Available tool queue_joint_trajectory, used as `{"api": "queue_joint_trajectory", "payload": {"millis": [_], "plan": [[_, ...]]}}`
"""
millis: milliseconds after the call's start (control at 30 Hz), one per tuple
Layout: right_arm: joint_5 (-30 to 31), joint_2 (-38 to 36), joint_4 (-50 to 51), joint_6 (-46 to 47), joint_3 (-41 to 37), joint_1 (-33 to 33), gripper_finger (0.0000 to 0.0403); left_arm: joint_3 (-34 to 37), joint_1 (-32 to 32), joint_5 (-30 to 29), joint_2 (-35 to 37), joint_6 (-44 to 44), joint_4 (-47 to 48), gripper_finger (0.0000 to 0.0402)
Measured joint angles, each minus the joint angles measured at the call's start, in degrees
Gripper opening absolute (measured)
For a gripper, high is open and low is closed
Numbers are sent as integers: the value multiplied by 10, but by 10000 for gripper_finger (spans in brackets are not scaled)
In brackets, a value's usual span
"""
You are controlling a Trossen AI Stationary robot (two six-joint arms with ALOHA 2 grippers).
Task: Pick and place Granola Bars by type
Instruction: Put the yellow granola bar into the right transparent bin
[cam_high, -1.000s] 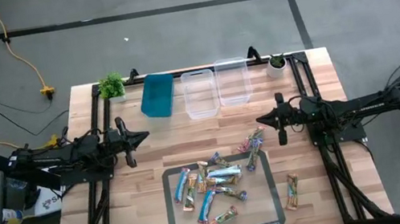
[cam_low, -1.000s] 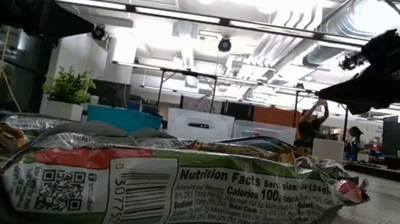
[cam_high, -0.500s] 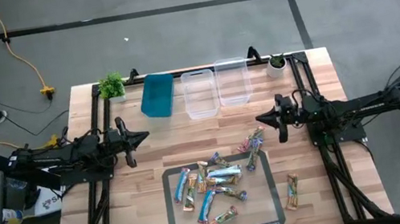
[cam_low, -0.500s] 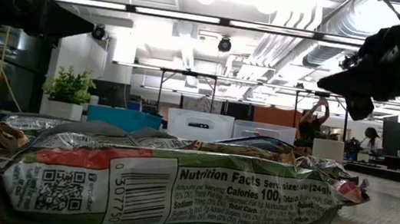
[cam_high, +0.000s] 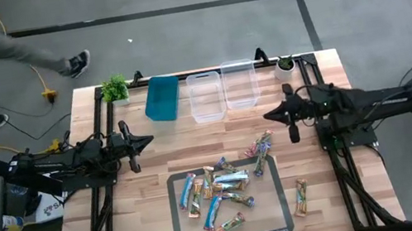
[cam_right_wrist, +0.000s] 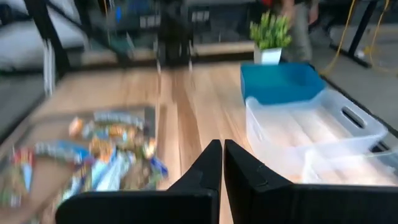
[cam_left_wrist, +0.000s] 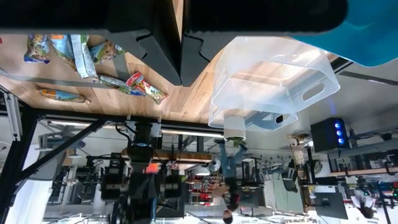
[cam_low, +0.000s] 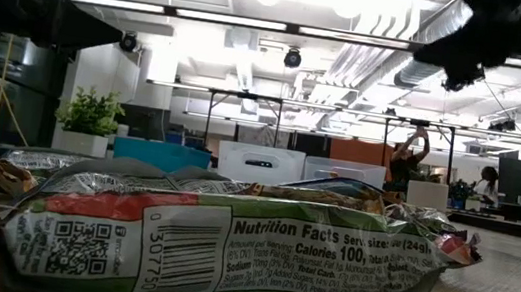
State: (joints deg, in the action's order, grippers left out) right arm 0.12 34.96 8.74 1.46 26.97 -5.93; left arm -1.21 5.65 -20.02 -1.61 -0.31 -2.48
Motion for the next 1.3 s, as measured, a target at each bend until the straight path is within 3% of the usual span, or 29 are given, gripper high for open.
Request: {"api": "queue_joint_trajectory", "payload": {"millis": [233, 367, 533, 733, 900, 1067, 1300], "plan": [[16, 55, 279, 7, 219, 0, 1, 0, 0, 0, 0, 0, 0, 0], [11, 85, 375, 70, 321, 0, 1, 0, 0, 0, 0, 0, 0, 0], [-46, 109, 435, 171, 406, 0, 1, 0, 0, 0, 0, 0, 0, 0], [-166, 111, 425, 272, 423, 0, 1, 0, 0, 0, 0, 0, 0, 0], [-215, 116, 439, 400, 423, 5, 0, 0, 0, 0, 0, 0, 0, 0], [-213, 136, 456, 510, 423, 62, 0, 0, 0, 0, 0, 0, 0, 0], [-158, 207, 507, 672, 423, 201, 0, 0, 0, 0, 0, 0, 0, 0]]}}
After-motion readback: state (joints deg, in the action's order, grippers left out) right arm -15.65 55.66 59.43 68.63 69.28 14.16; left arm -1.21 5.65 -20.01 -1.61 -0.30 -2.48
